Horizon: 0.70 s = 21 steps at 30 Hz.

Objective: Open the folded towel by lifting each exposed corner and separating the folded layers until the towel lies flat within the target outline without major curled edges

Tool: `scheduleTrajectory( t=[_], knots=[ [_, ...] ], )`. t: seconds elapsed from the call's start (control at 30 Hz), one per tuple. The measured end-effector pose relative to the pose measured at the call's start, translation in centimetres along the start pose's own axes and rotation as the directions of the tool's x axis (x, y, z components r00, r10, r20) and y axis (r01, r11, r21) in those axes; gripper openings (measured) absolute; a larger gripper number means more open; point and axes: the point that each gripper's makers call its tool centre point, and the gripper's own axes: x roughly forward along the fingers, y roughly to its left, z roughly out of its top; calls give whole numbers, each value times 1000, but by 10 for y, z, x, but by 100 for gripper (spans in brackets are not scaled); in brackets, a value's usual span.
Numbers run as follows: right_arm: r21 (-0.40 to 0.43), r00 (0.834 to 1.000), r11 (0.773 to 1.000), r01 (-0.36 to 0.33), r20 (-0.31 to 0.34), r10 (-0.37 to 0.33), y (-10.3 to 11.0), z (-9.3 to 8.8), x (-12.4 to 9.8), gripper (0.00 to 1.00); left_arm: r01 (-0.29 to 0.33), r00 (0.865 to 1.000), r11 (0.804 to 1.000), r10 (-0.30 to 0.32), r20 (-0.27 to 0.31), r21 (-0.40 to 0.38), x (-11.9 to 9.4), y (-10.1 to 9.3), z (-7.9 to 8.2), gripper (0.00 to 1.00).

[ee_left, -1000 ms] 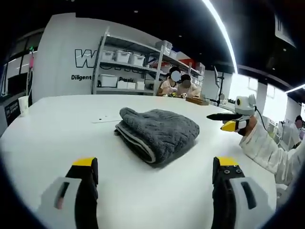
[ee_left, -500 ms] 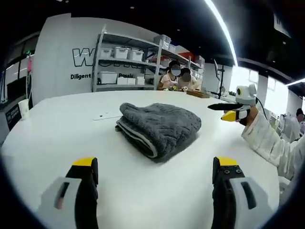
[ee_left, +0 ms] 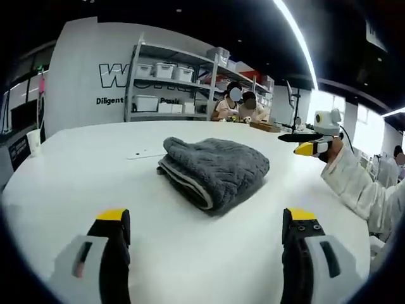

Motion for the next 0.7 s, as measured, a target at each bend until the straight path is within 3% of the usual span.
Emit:
scheduleTrajectory(
  t=[0.33,0.7],
  knots=[
    [-26,999,999,20,27,-19,-9,31,0,96,-5,1000,1000,5,-5,3,-1,3,0,99],
    [-19,998,999,26,50,-25,-14,61,17,95,-3,1000,1000,3,-2,-13,-2,5,-1,99]
  ],
)
